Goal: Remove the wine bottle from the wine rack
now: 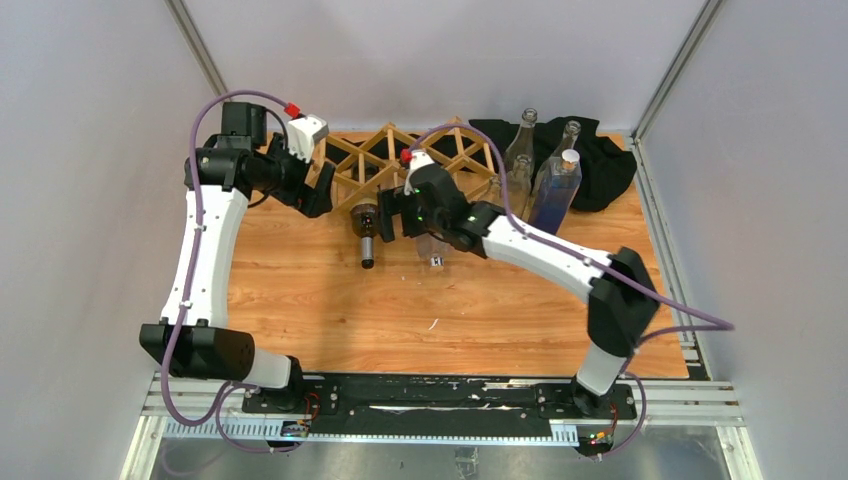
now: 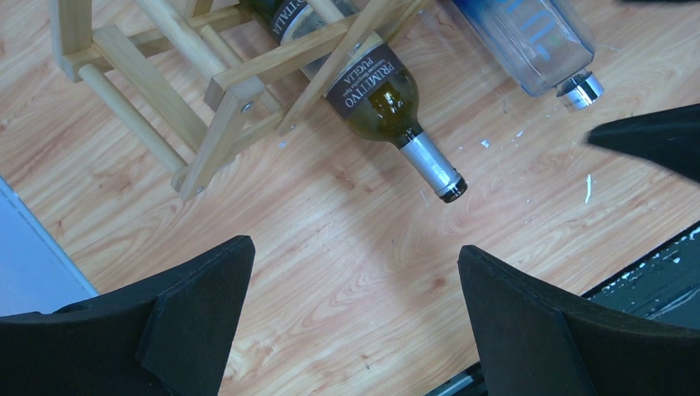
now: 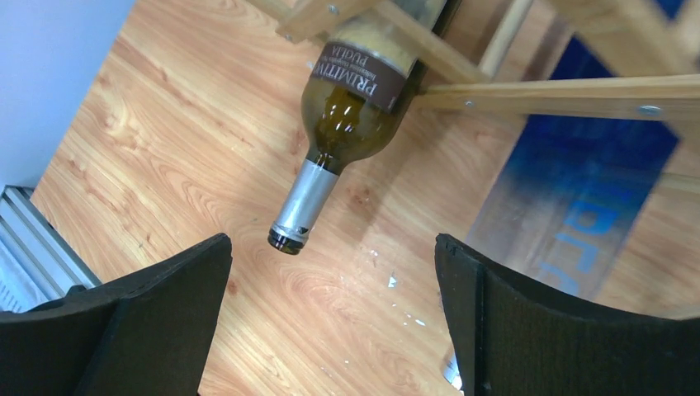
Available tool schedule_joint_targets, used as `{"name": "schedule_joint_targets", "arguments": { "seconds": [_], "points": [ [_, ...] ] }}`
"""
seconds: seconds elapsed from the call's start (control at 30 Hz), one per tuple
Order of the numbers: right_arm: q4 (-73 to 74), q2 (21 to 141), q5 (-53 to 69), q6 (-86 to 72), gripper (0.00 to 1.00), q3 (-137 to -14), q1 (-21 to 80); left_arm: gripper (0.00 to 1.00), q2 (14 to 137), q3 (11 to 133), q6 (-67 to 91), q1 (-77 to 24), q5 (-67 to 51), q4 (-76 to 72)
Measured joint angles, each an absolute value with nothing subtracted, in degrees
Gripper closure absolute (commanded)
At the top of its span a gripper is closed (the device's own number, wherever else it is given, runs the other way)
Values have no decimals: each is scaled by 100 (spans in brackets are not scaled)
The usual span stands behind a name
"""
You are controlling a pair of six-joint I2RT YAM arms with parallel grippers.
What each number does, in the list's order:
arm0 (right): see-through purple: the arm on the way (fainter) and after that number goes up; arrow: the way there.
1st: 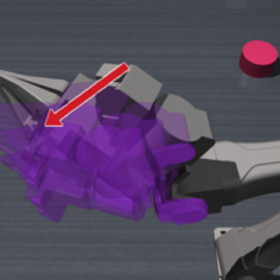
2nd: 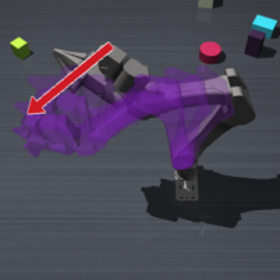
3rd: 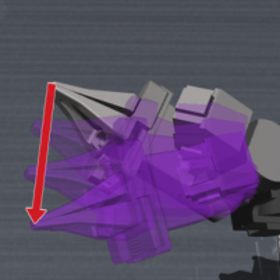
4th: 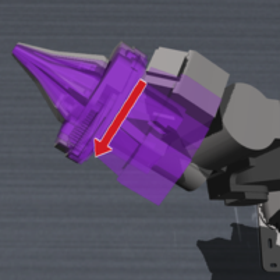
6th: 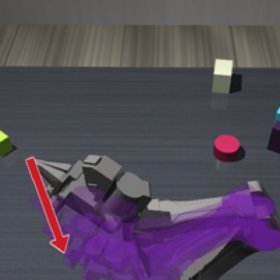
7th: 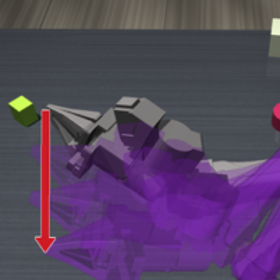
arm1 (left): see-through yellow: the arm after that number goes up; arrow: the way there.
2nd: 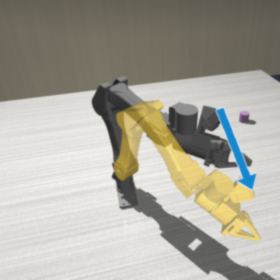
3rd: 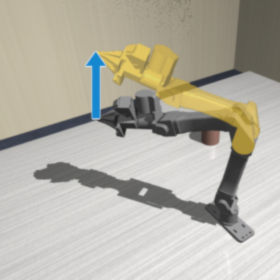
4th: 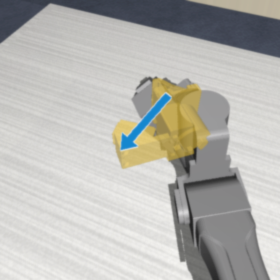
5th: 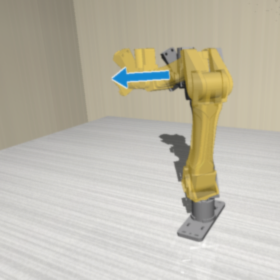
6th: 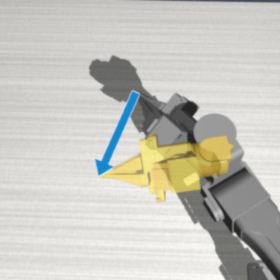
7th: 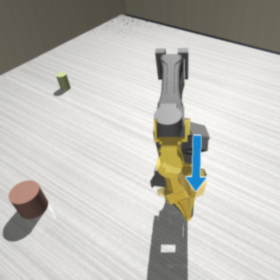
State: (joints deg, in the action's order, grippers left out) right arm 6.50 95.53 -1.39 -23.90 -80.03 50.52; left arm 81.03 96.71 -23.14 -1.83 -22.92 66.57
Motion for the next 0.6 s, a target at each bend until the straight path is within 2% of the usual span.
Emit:
{"name": "schedule_joint_targets", "arguments": {
  "seconds": [0.23, 0.4, 0.6],
  "points": [
    [1173, 10888, 14, -2665, 5, -9286, 5231, 0, 8001, 9546, -2383, -106, -2381, 6661],
    [1339, 11430, -62, -2783, 10, -9629, 5325, 0, 7990, 9478, -2405, -86, -2421, 6661],
    [1463, 12036, -176, -2917, 9, -9918, 5339, 0, 7983, 9474, -2405, -82, -2443, 6661]
  ]
}}
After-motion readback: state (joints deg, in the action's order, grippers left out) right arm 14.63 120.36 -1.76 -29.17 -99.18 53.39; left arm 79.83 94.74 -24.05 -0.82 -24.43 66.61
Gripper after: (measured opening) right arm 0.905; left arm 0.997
